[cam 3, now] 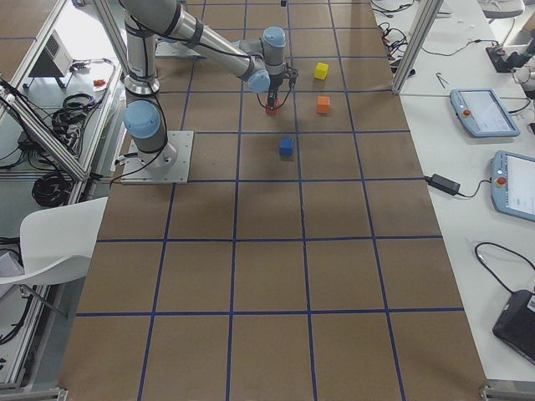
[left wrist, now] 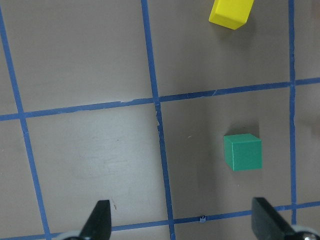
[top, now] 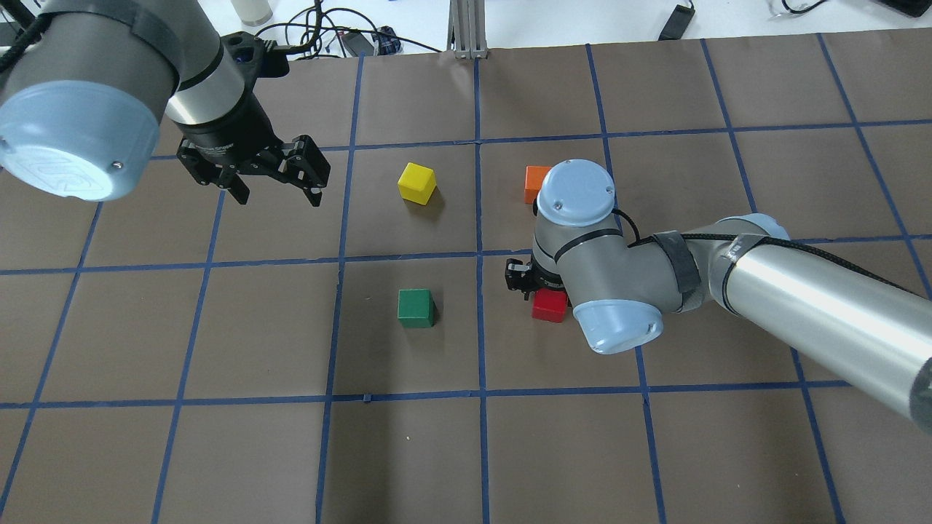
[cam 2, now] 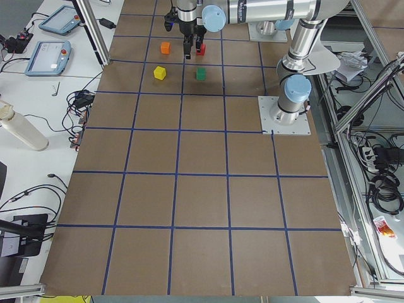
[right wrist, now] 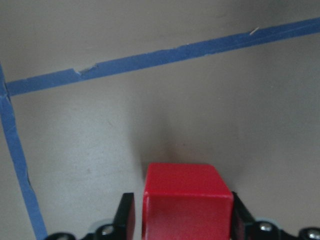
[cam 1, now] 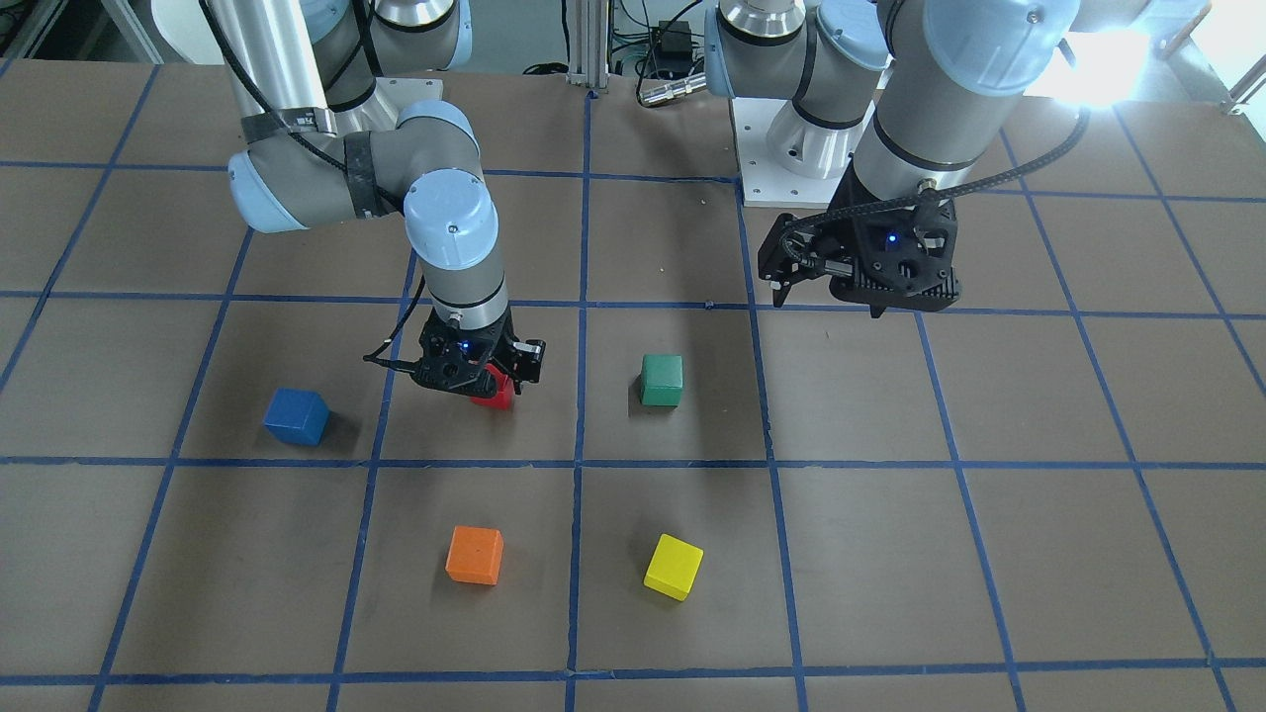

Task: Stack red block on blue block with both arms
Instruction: 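Lift the red cube with the right gripper and carry it over the blue cube, then lower the held red cube onto the blue cube with the right gripper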

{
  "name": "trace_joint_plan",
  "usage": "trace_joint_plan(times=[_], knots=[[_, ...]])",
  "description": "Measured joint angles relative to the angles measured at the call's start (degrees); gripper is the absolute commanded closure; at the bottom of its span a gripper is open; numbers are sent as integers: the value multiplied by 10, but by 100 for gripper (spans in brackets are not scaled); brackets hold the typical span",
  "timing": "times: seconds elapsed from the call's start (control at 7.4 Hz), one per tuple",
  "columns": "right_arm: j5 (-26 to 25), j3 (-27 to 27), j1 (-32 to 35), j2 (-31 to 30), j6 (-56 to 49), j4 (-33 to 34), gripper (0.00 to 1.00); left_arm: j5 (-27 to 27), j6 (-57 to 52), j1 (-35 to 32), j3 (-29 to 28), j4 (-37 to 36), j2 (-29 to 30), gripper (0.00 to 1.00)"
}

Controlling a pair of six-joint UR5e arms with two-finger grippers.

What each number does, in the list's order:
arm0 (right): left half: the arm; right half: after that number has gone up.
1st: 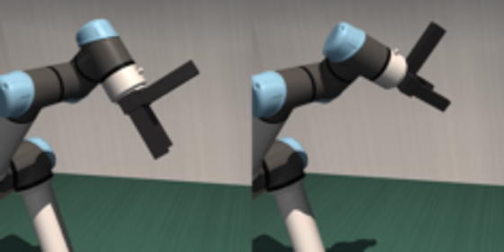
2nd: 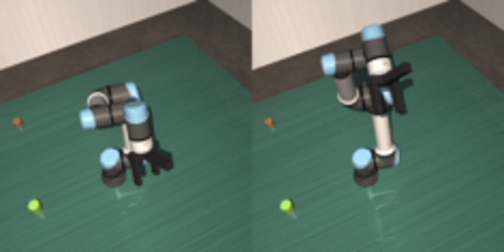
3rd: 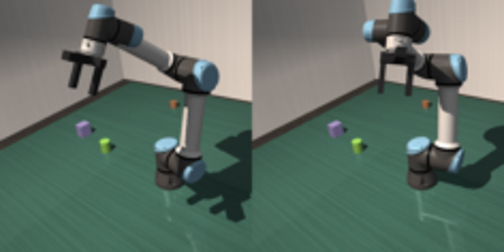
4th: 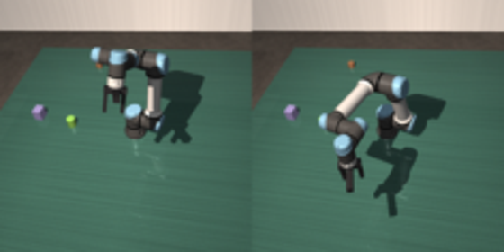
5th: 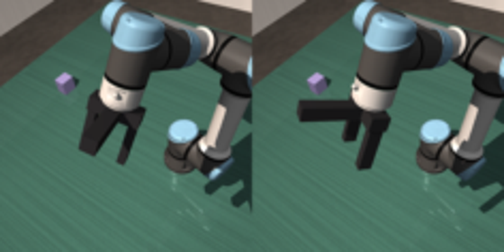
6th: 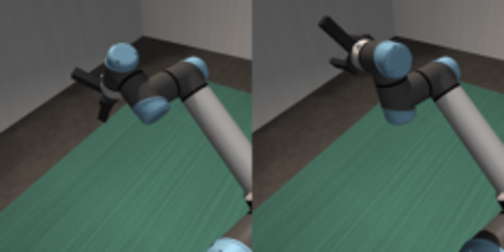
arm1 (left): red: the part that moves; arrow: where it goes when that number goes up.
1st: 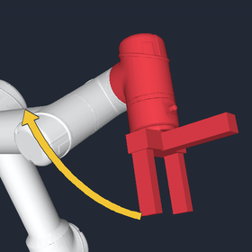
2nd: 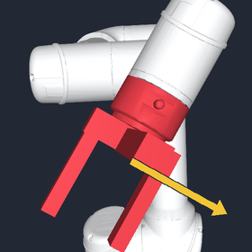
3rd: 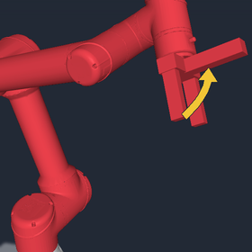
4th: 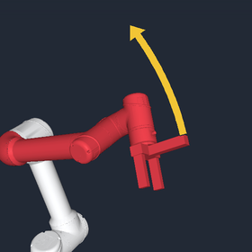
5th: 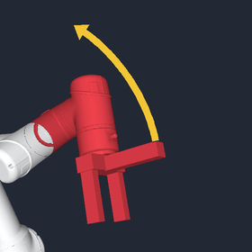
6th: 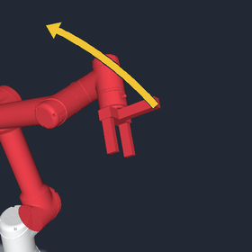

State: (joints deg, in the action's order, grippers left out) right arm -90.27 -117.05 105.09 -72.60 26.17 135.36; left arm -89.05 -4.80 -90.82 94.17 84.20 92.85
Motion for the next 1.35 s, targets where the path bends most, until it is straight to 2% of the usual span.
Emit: trace_joint_plan(times=[0.27,0.54,0.95,1.35], knots=[[-6,6,-10,-8,-2,-11,93,-1,0,1,0,0,0,0],[-19,29,-42,-41,-29,-75,93,-1,-1,1,0,0,0,0],[-44,54,-133,-104,-148,-177,94,0,0,0,0,0,1,0],[-46,43,-233,-142,-265,-218,96,2,2,0,1,0,6,0]])
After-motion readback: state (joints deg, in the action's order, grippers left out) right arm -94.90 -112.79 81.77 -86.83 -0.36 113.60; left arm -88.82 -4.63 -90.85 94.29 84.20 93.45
